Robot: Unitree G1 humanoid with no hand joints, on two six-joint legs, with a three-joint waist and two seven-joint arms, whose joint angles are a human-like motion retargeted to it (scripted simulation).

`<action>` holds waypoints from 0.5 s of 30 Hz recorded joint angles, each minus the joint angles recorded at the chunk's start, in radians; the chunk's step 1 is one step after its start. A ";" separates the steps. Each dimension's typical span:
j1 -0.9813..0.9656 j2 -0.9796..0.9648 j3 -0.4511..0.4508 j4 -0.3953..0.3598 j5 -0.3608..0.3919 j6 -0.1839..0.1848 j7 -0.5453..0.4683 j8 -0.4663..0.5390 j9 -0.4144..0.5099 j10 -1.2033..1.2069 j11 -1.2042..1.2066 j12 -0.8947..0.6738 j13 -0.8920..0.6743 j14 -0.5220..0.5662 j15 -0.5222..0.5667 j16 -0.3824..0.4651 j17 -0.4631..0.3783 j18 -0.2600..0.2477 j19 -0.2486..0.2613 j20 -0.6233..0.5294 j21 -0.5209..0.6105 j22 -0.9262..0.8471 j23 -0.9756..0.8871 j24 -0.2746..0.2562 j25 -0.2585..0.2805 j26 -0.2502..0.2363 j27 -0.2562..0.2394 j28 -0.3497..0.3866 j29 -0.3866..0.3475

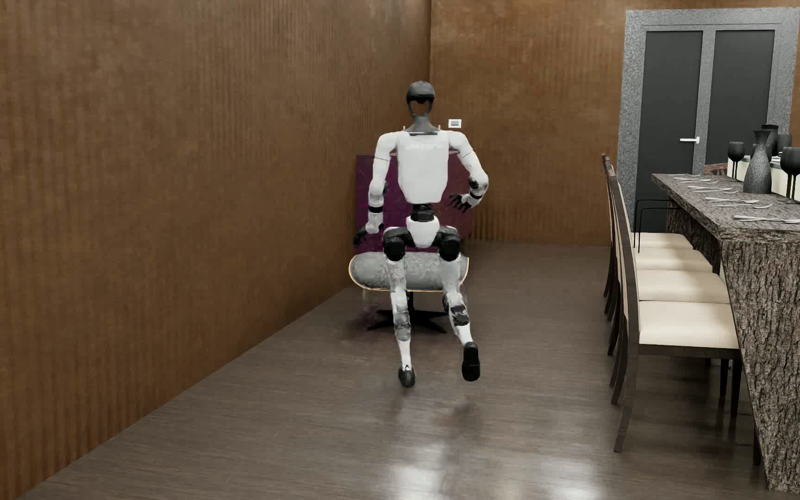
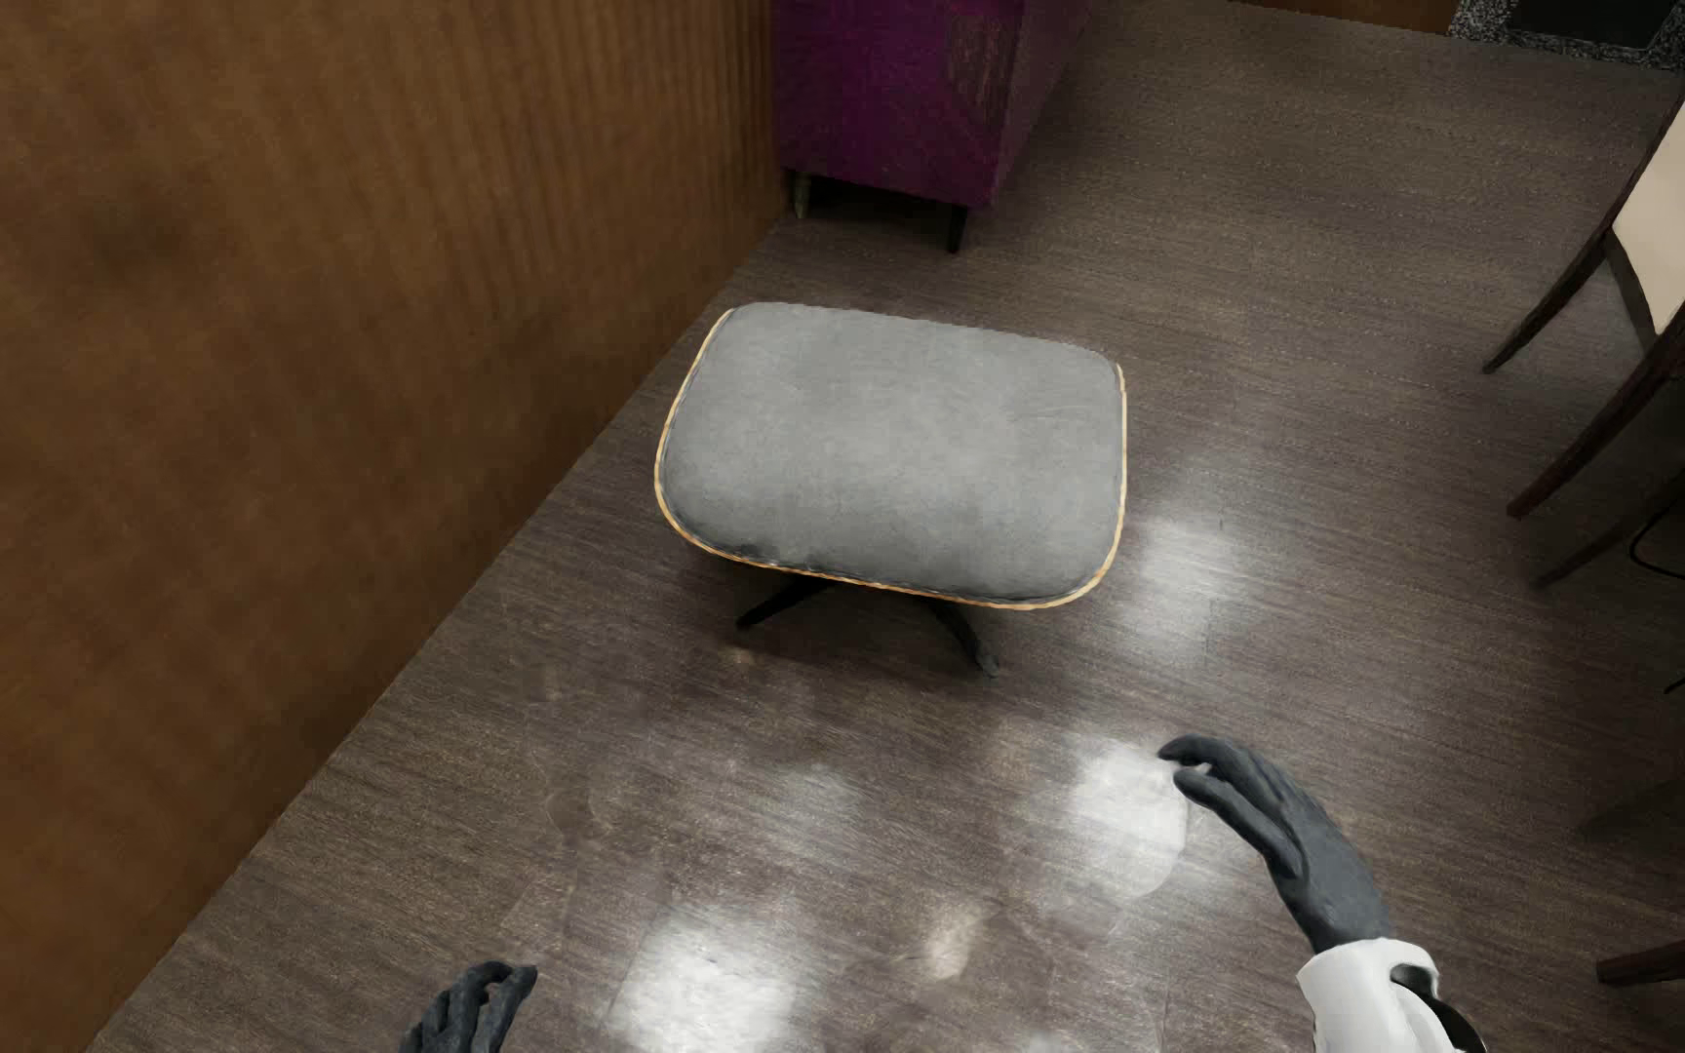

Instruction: Perch on the dark gray chair

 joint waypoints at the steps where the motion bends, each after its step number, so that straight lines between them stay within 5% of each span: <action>1: 0.062 -0.103 -0.017 -0.022 0.013 0.001 -0.060 0.020 0.024 -0.028 0.019 -0.021 0.008 -0.017 -0.027 -0.002 0.011 0.014 -0.011 -0.006 0.005 -0.125 0.015 -0.045 0.014 0.016 0.006 -0.079 0.032; 2: 0.121 -0.186 -0.037 -0.033 0.026 0.011 -0.083 0.032 0.027 -0.050 -0.031 -0.028 0.029 -0.054 -0.041 0.003 0.021 0.018 -0.018 -0.037 -0.014 -0.191 0.029 -0.034 0.045 -0.012 0.011 -0.096 0.024; 3: 0.186 -0.244 -0.049 -0.036 0.049 0.018 -0.116 0.056 0.036 -0.077 -0.130 -0.058 0.035 -0.089 -0.071 0.019 0.029 0.020 -0.033 -0.028 -0.038 -0.251 0.034 0.005 0.054 -0.040 0.023 -0.209 -0.002; 4: 0.230 -0.278 -0.069 -0.009 0.070 0.024 -0.135 0.081 0.044 -0.079 -0.276 -0.068 0.045 -0.125 -0.071 0.031 0.036 -0.019 -0.029 -0.036 -0.058 -0.290 0.028 0.061 0.038 -0.049 0.004 -0.244 -0.034; 5: 0.257 -0.288 -0.083 0.011 0.065 0.021 -0.173 0.117 0.058 -0.086 -0.480 -0.095 0.046 -0.137 -0.021 0.045 0.049 -0.044 -0.019 -0.062 -0.088 -0.334 0.013 0.087 0.023 -0.068 0.061 -0.308 -0.044; 6: 0.235 -0.298 -0.097 0.049 0.054 0.019 -0.194 0.153 0.061 -0.013 -0.685 -0.110 0.056 -0.166 0.055 0.068 0.046 -0.094 -0.003 -0.082 -0.114 -0.386 -0.003 0.103 -0.019 -0.078 0.060 -0.362 -0.042; 7: 0.187 -0.293 -0.066 0.063 0.017 -0.024 -0.221 0.195 0.052 0.075 -0.908 -0.113 0.099 -0.187 0.168 0.084 0.059 -0.143 0.002 -0.192 -0.188 -0.398 -0.043 0.089 -0.046 -0.076 0.097 -0.282 -0.013; 8: 0.181 -0.246 -0.058 0.085 -0.037 -0.035 -0.241 0.219 0.076 0.121 -1.058 -0.110 0.138 -0.192 0.285 0.080 0.050 -0.187 -0.002 -0.219 -0.222 -0.440 -0.057 0.103 -0.066 -0.107 0.108 -0.314 -0.023; 10: 0.124 -0.199 -0.059 0.120 -0.114 -0.059 -0.346 0.241 0.155 0.244 -1.007 -0.099 0.176 -0.192 0.265 0.083 0.024 -0.247 0.178 -0.246 -0.255 -0.493 -0.047 0.063 -0.071 -0.088 0.099 -0.148 -0.019; 11: 0.110 -0.196 -0.061 0.181 -0.087 -0.099 -0.343 0.230 0.163 0.270 -0.922 -0.060 0.181 -0.179 0.161 0.112 0.014 -0.283 0.212 -0.153 -0.205 -0.507 -0.027 0.078 -0.105 -0.076 0.080 -0.117 0.054; 12: 0.042 -0.191 -0.019 0.209 -0.050 -0.105 -0.328 0.114 0.172 0.358 -0.859 -0.048 0.178 -0.159 0.057 0.114 -0.014 -0.228 0.116 -0.116 -0.175 -0.498 0.031 0.087 -0.100 -0.060 0.063 -0.094 0.082; 13: -0.051 -0.254 -0.019 0.204 0.002 -0.098 -0.349 0.130 0.187 0.478 -0.745 -0.065 0.118 -0.135 0.015 0.091 -0.058 -0.098 0.088 -0.071 -0.076 -0.419 0.117 0.062 -0.112 0.014 0.058 -0.038 0.151; 14: -0.066 -0.260 -0.028 0.203 0.061 -0.084 -0.363 0.167 0.247 0.557 -0.683 -0.094 0.024 -0.183 -0.063 0.072 -0.085 -0.032 0.086 -0.035 0.057 -0.366 0.228 0.032 -0.137 0.086 0.061 0.071 0.122; 15: -0.096 -0.203 -0.018 0.202 0.070 -0.075 -0.331 0.151 0.286 0.617 -0.748 -0.100 -0.024 -0.208 -0.094 0.046 -0.105 -0.059 0.036 -0.028 0.099 -0.348 0.291 -0.027 -0.159 0.088 0.108 0.122 0.173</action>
